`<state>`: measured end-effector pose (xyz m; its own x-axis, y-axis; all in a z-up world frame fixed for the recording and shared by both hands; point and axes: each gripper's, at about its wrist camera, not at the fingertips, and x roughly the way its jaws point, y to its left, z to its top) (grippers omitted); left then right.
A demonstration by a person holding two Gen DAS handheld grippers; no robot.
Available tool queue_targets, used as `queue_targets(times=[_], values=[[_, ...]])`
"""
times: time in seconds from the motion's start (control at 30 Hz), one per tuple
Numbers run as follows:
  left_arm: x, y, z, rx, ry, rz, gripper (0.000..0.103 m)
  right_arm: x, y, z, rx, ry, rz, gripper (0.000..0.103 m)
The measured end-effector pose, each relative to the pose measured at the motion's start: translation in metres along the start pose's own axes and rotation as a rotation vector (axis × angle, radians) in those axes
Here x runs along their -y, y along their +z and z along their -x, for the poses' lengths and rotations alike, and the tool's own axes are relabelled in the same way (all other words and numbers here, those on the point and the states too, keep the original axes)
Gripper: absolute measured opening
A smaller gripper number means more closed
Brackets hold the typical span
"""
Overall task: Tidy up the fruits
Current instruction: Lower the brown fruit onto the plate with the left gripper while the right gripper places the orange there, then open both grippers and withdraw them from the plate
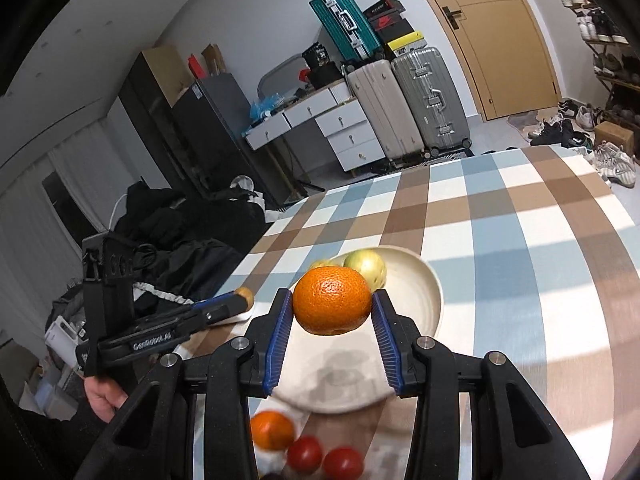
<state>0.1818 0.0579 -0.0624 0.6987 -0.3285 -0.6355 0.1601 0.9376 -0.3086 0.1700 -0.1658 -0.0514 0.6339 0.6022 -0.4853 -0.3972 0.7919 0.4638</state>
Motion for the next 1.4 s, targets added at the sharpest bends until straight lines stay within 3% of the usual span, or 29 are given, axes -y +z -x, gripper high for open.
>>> queue_targets(times=[0.27,0.57,1.1,1.17,1.3,1.33,1.4], values=[[-0.014,0.012,-0.040,-0.043,-0.017,0.028,0.022,0.026,0.027,-0.048,-0.048,-0.016,-0.008,0.041],[-0.013,0.013,-0.064,-0.074,0.018,-0.043,0.022,0.045,0.031,-0.093,-0.127,-0.047,-0.016,0.041],[-0.019,0.016,-0.080,-0.086,0.047,-0.027,0.022,0.051,0.026,-0.119,-0.157,-0.111,-0.007,0.042],[-0.016,0.017,-0.080,-0.075,0.048,-0.039,0.022,0.050,0.027,-0.118,-0.154,-0.104,-0.009,0.052],[-0.010,0.017,-0.078,-0.074,0.063,-0.058,0.024,0.046,0.030,-0.109,-0.116,-0.089,-0.003,0.060],[-0.009,0.017,-0.075,-0.067,0.067,-0.056,0.024,0.045,0.031,-0.107,-0.110,-0.094,-0.004,0.067],[-0.007,0.017,-0.067,-0.055,0.066,-0.049,0.026,0.042,0.033,-0.098,-0.090,-0.081,-0.010,0.068]])
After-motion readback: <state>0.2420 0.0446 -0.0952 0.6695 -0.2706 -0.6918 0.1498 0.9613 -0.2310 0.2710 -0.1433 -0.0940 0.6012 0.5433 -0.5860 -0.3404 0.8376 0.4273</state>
